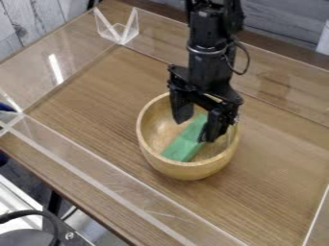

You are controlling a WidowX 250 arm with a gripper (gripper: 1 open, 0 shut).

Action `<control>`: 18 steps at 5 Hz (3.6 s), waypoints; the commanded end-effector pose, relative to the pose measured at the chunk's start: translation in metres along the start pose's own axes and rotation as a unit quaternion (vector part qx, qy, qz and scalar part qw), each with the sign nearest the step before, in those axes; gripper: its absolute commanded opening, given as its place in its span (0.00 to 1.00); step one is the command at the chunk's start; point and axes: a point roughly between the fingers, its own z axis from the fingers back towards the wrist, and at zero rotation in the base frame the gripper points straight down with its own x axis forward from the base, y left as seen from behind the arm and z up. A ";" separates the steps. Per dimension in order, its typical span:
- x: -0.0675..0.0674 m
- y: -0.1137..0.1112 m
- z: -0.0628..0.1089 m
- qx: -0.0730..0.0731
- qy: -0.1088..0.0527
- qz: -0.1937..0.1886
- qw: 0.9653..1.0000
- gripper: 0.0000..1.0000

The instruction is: Remove the green block from inside the brown bowl and put it on the table

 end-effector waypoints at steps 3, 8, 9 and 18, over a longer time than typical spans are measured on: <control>0.008 0.000 0.008 0.003 -0.028 -0.005 1.000 1.00; 0.010 0.002 -0.016 0.001 -0.007 -0.003 1.000 0.00; 0.010 0.003 -0.012 0.001 -0.009 -0.003 1.000 0.00; 0.007 0.006 0.044 -0.004 -0.049 0.004 0.999 0.00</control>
